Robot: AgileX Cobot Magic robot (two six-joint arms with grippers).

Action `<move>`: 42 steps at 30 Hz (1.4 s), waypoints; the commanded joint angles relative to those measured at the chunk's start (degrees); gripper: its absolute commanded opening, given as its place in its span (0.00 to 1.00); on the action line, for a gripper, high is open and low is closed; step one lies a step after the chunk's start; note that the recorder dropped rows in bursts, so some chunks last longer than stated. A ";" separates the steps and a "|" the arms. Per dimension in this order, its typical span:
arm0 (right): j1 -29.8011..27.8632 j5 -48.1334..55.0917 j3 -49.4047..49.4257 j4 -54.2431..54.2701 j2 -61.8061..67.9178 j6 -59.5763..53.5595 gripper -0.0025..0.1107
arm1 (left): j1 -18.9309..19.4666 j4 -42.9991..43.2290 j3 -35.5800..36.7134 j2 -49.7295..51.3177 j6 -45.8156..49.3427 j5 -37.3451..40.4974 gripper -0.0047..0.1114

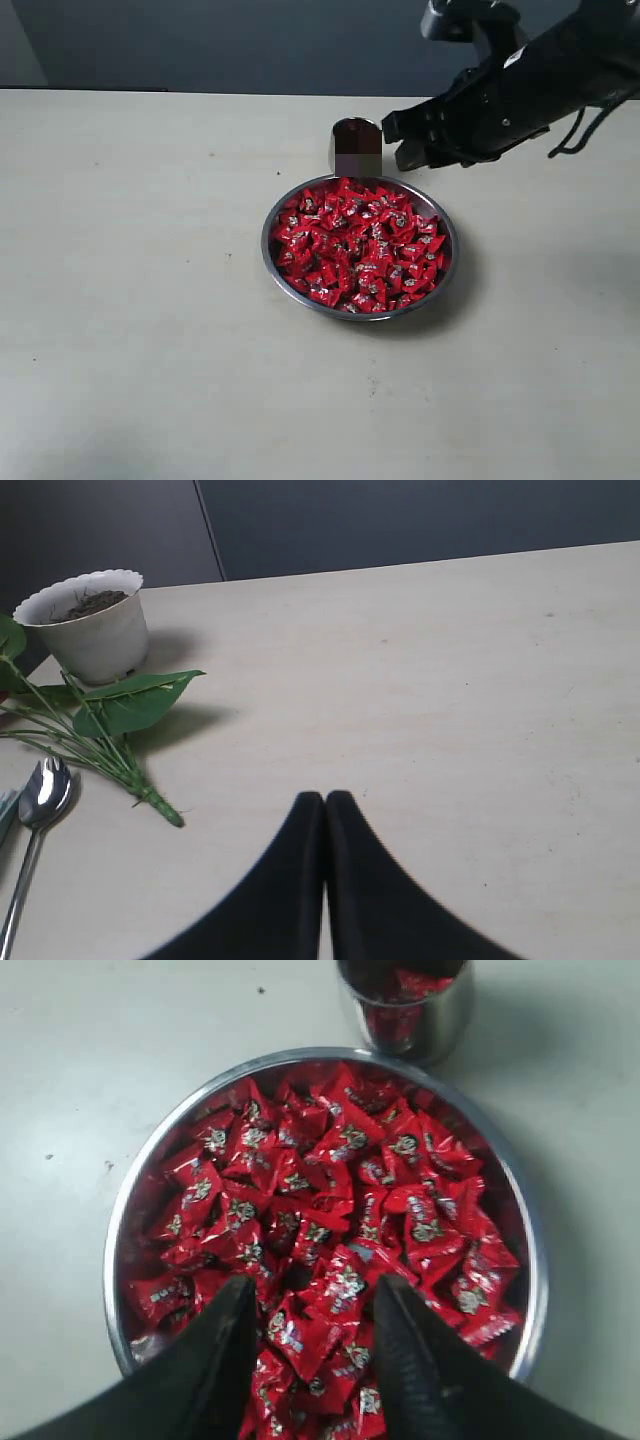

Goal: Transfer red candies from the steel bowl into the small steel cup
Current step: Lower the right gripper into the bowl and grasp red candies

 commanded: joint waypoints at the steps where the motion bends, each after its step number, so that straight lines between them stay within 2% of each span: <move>1: -0.16 -0.58 -0.88 9.26 6.11 -10.03 0.36 | -0.05 -0.24 0.34 -0.22 -0.21 -0.32 0.04; 13: 7.09 4.97 -1.13 5.95 14.64 -14.28 0.36 | -0.05 -0.45 0.34 -0.22 -0.21 -0.32 0.04; 21: 7.77 5.02 -1.03 -1.16 14.64 -9.05 0.36 | -0.05 -0.45 0.34 -0.22 -0.21 -0.32 0.04; 30: 7.77 4.77 -1.03 -1.05 17.31 -8.90 0.36 | -0.05 -0.45 0.34 -0.22 -0.21 -0.32 0.04; 32: 7.77 5.19 -1.03 -0.82 17.92 -8.90 0.33 | -0.05 -0.45 0.34 -0.22 -0.21 -0.32 0.04; 33: 7.77 5.19 -1.03 -0.82 18.01 -8.76 0.28 | -0.05 -0.45 0.34 -0.22 -0.21 -0.32 0.04; 36: 7.77 5.28 -1.03 -0.82 17.34 -8.52 0.02 | -0.05 -0.45 0.34 -0.22 -0.21 -0.32 0.04; 42: 7.77 5.62 -1.03 -1.39 13.74 -7.51 0.02 | -0.05 -0.45 0.34 -0.22 -0.21 -0.32 0.04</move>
